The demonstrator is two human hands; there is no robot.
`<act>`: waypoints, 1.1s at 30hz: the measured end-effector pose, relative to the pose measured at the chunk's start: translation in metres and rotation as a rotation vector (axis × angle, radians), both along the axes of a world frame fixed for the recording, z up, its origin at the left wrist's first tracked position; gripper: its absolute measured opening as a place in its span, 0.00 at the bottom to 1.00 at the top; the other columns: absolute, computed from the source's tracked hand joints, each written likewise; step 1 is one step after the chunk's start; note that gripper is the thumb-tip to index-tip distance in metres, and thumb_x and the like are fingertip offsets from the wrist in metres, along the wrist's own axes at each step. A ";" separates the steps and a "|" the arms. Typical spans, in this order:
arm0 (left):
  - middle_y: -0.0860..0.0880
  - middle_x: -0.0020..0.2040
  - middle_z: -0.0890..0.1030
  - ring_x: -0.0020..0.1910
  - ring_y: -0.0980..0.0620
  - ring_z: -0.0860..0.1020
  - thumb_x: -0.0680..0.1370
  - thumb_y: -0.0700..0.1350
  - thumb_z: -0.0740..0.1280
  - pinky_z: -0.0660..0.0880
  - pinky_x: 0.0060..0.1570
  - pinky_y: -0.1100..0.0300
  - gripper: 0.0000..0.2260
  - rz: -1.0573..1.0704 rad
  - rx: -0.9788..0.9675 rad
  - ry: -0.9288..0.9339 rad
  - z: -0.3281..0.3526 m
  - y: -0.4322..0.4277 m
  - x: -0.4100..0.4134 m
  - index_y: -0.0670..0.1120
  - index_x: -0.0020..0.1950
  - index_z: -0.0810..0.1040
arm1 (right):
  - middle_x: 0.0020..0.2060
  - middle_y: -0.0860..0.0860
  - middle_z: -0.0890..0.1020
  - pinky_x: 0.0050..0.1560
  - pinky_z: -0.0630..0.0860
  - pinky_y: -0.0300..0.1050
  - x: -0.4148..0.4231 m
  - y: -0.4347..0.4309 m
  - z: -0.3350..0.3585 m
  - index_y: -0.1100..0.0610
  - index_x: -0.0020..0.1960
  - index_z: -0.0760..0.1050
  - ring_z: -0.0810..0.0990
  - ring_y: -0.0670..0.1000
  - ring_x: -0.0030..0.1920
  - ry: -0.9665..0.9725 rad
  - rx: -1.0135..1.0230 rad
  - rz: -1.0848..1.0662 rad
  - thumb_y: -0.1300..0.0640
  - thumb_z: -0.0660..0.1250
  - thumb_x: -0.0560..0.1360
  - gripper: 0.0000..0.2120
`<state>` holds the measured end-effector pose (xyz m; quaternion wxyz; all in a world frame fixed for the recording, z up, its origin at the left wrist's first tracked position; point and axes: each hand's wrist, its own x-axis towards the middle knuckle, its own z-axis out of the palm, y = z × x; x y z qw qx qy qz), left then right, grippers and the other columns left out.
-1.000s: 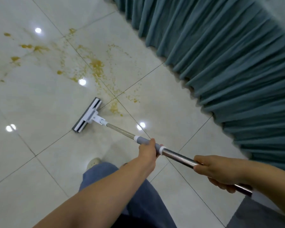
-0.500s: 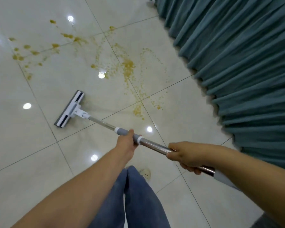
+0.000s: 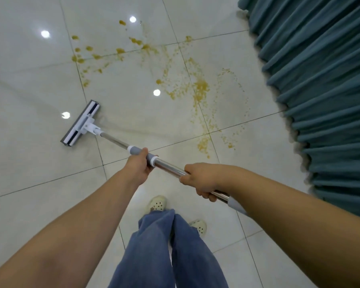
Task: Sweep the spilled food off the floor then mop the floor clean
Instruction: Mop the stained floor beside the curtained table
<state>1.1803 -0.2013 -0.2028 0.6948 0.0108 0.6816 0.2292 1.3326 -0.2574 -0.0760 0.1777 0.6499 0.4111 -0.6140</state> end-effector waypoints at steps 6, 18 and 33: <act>0.40 0.51 0.74 0.37 0.49 0.75 0.82 0.41 0.59 0.73 0.54 0.53 0.20 0.000 -0.034 -0.018 0.000 -0.026 0.008 0.36 0.71 0.60 | 0.35 0.53 0.72 0.25 0.69 0.40 -0.003 -0.042 -0.006 0.55 0.53 0.67 0.69 0.49 0.29 -0.044 0.005 -0.063 0.49 0.56 0.80 0.10; 0.38 0.43 0.72 0.39 0.45 0.73 0.82 0.38 0.54 0.71 0.54 0.52 0.07 -0.080 -0.282 -0.275 0.007 -0.189 0.163 0.40 0.60 0.62 | 0.32 0.52 0.71 0.24 0.69 0.37 0.163 -0.238 0.027 0.53 0.57 0.71 0.68 0.47 0.26 -0.020 -0.069 -0.314 0.49 0.57 0.81 0.09; 0.38 0.45 0.72 0.38 0.45 0.73 0.81 0.36 0.56 0.74 0.49 0.50 0.08 -0.636 -0.396 -0.245 0.056 -0.434 0.378 0.42 0.59 0.61 | 0.27 0.52 0.70 0.19 0.65 0.37 0.296 -0.535 0.080 0.51 0.51 0.72 0.66 0.46 0.18 -0.108 -0.113 -0.845 0.50 0.58 0.80 0.07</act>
